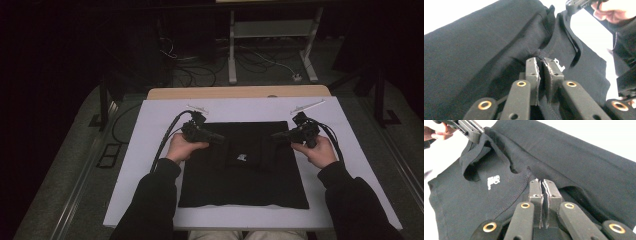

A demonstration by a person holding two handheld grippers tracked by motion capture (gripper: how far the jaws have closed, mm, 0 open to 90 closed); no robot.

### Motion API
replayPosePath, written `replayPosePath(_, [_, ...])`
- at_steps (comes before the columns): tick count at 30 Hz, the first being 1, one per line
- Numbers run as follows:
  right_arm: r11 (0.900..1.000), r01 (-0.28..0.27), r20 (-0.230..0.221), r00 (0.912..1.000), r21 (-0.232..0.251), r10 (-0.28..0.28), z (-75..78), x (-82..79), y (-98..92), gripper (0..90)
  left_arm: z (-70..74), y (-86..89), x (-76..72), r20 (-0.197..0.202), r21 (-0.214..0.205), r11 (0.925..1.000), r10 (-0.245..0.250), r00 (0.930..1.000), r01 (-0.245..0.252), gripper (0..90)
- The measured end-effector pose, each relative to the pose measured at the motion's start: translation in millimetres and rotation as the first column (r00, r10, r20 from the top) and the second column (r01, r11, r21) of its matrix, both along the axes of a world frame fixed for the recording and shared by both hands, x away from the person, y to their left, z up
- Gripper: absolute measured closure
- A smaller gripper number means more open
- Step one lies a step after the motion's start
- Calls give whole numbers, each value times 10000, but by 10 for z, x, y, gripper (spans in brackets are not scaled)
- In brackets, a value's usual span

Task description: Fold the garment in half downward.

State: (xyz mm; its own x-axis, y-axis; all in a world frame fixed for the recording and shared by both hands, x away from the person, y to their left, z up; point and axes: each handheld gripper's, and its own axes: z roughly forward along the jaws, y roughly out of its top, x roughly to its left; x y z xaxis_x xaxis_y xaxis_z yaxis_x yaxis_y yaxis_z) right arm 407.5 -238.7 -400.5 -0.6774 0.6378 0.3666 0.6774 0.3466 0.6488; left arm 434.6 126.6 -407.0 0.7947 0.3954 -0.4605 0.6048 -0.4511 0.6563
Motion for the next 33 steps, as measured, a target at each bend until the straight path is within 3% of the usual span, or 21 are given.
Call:
replayPosePath(4, [10000, 51, 68, 10000, 82, -51, 5, -33, -22, 848, 31, -28, -60, -15, 248, 9996, -163, 9999, 163, 844])
replayPosePath(17, [9992, -1, 179, 9998, 393, -7, 95, -179, -70, 854, 139, 48, -209, 188, 25, 10000, -71, 9998, 70, 847])
replayPosePath(25, [9982, -188, 198, 9996, 571, 177, 143, -303, -80, 856, 121, 155, -296, 25, -14, 9998, 222, 9998, -222, 847])
replayPosePath(33, [9969, -400, 27, 9992, 676, 400, 132, -441, -74, 856, 117, 204, -424, -76, -131, 9997, 210, 9998, -211, 847])
